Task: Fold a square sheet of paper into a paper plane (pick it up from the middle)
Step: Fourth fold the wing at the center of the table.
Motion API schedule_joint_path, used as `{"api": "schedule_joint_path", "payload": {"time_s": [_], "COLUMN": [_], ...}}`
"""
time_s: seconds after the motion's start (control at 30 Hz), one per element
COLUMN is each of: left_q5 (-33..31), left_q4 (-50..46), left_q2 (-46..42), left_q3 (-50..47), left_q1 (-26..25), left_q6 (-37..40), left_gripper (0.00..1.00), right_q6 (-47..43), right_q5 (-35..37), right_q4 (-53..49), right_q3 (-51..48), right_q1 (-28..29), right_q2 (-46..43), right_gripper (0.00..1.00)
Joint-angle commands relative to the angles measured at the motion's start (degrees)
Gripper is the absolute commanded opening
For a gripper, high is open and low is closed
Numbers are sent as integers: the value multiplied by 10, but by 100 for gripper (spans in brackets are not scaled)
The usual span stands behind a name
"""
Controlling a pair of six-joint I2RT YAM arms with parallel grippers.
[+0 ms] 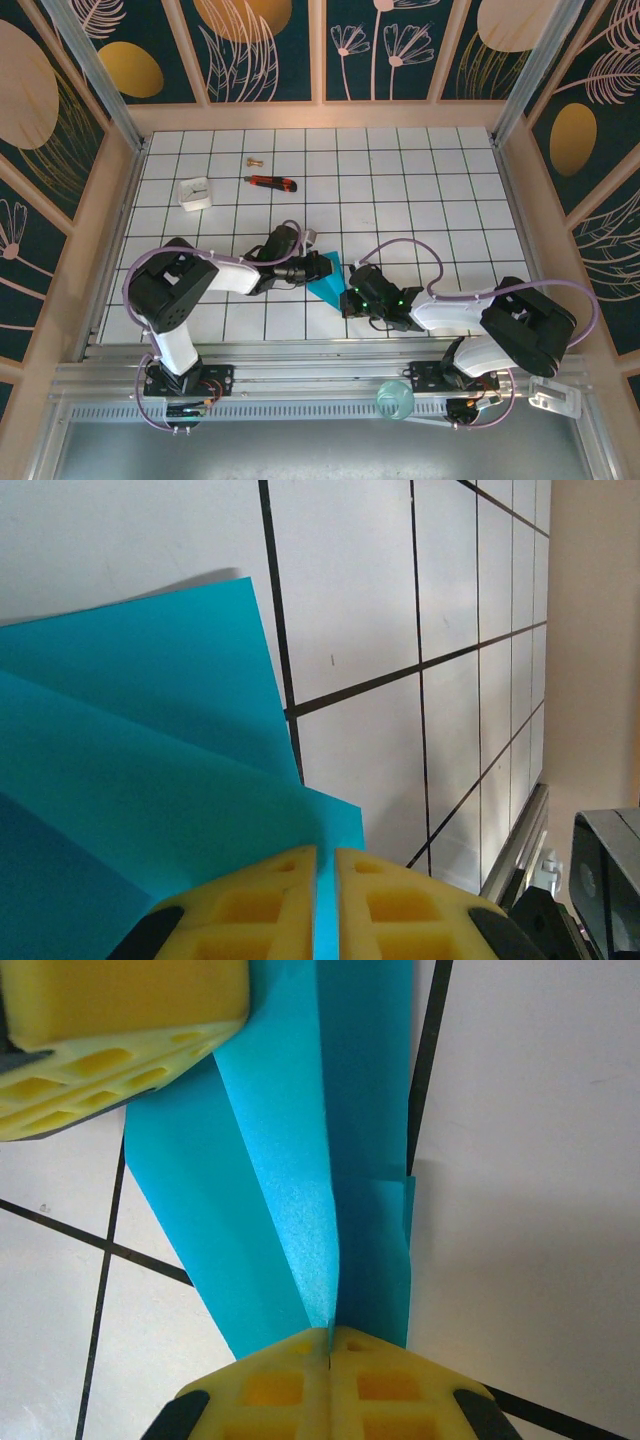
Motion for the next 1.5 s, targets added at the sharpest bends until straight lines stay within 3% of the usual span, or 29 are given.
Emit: {"api": "schedule_joint_path", "payload": {"time_s": [0.0, 0.83, 1.47], "left_q5": [8, -8, -14], "left_q4": [-1, -8, -14], "left_q2": [17, 53, 65], "left_q3": [19, 18, 13], "left_q1": [4, 7, 7], "left_q6": [17, 34, 43], "left_gripper": [14, 14, 13], "right_q6": [3, 2, 15], "right_q5": [8, 8, -29], "right_q4": [-11, -18, -30], "right_q3": [-9, -9, -8], "right_q1": [-4, -3, -9], "right_q2": [-3, -9, -68], "right_gripper": [0, 3, 18]}}
